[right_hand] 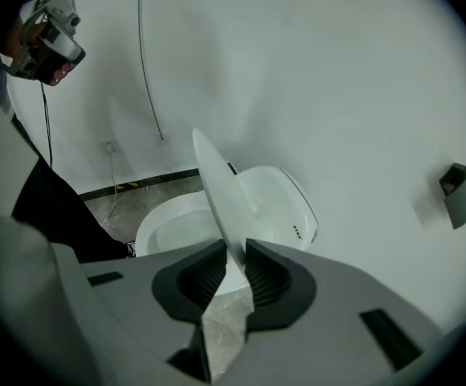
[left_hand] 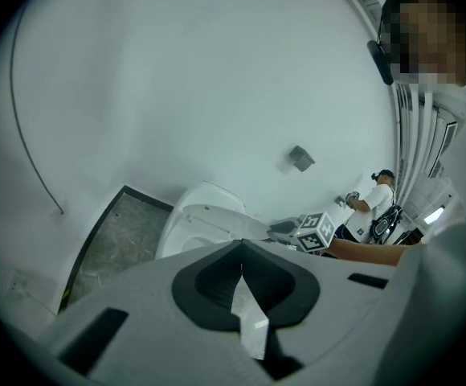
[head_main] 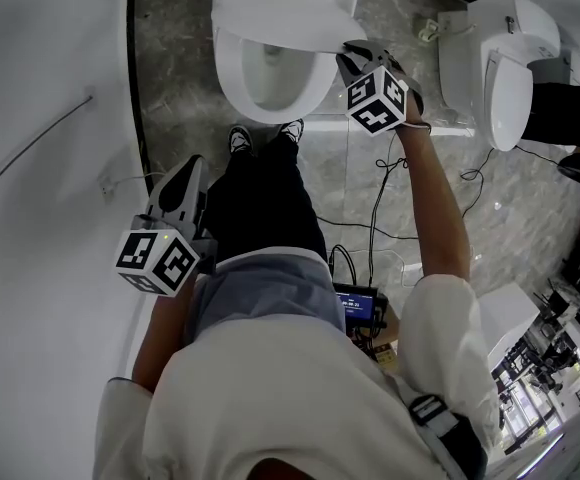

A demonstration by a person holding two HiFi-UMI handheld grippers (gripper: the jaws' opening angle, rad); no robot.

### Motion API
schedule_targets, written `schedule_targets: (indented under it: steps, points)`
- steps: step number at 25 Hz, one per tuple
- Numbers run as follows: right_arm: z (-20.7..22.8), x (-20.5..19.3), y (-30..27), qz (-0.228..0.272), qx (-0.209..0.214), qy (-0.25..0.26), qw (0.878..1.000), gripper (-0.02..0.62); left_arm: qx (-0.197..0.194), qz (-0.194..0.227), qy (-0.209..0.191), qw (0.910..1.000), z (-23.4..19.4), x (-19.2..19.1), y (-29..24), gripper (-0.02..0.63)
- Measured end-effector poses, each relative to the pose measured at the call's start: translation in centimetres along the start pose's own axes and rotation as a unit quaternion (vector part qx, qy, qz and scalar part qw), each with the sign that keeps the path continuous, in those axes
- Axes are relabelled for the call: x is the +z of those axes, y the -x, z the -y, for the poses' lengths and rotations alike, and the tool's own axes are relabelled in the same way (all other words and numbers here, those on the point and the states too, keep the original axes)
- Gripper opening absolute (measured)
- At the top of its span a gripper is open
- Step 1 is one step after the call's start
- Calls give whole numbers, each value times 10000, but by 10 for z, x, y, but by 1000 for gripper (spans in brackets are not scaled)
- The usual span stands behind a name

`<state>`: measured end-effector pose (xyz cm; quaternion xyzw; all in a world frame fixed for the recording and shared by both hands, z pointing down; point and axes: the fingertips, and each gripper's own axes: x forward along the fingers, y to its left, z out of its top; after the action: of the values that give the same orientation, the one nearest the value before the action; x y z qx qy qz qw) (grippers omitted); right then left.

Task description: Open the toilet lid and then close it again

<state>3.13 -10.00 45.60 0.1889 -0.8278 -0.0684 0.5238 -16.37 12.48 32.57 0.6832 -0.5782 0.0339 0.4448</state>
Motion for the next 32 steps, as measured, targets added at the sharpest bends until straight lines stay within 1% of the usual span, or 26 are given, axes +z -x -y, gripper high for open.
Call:
schedule_targets:
  steps: [3, 8, 14, 20, 25, 32]
  points:
    - [-10, -2, 0, -4, -22, -80, 10000, 64, 19, -13, -18, 10000, -4, 0, 2, 6]
    - [-27, -12, -1, -70, 42, -4, 10000, 71, 62, -54, -59, 9999, -4, -3, 3, 6]
    - [-43, -22, -10, -117, 120, -85, 9998, 81, 49, -119, 11, 9999, -9, -12, -2, 6]
    - [-62, -33, -14, -308, 250, 91, 9992, 87, -7, -141, 7, 9999, -5, -16, -3, 6]
    - [-76, -41, -20, -406, 335, 109, 9986, 97, 35, -145, 80, 9999, -13, -23, -2, 6]
    - [-95, -52, -31, -606, 494, 285, 9965, 106, 83, -223, 188, 9995, -26, -34, -7, 6]
